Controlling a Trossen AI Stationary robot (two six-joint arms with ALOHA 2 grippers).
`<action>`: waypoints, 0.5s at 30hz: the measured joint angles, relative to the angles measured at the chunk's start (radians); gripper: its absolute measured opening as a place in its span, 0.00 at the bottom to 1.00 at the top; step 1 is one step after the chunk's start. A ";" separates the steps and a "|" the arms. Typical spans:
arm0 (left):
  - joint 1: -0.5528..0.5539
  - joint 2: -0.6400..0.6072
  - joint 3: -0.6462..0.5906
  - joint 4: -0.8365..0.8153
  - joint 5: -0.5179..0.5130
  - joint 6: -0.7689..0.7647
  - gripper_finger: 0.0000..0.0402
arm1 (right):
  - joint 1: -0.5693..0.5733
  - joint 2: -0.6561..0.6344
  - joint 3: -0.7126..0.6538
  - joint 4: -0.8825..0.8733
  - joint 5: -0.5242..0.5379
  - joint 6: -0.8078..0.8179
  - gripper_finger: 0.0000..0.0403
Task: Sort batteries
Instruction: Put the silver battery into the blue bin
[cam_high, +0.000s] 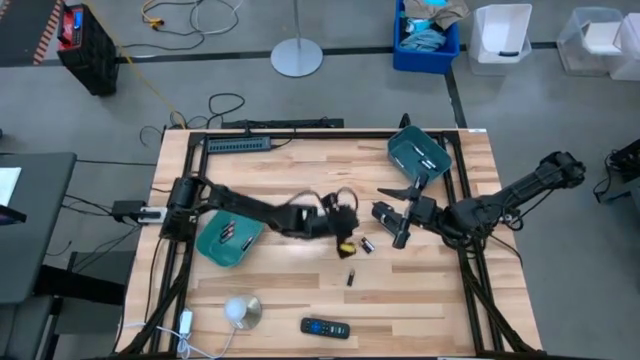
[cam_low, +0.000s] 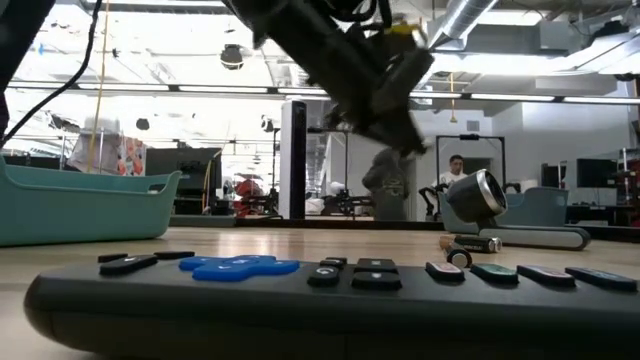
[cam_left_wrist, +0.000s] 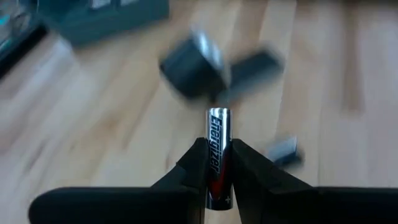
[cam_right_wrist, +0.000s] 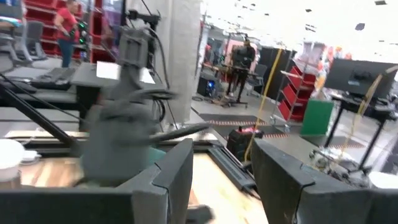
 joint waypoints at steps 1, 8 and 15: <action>0.020 -0.002 0.001 0.040 0.034 0.016 0.11 | 0.009 0.000 0.000 0.013 0.000 -0.013 0.44; 0.138 0.001 0.001 0.240 0.185 0.093 0.11 | 0.079 0.000 0.000 0.113 0.000 -0.150 0.44; 0.243 0.020 0.007 0.401 0.282 0.096 0.11 | 0.113 0.000 0.000 0.206 0.000 -0.275 0.44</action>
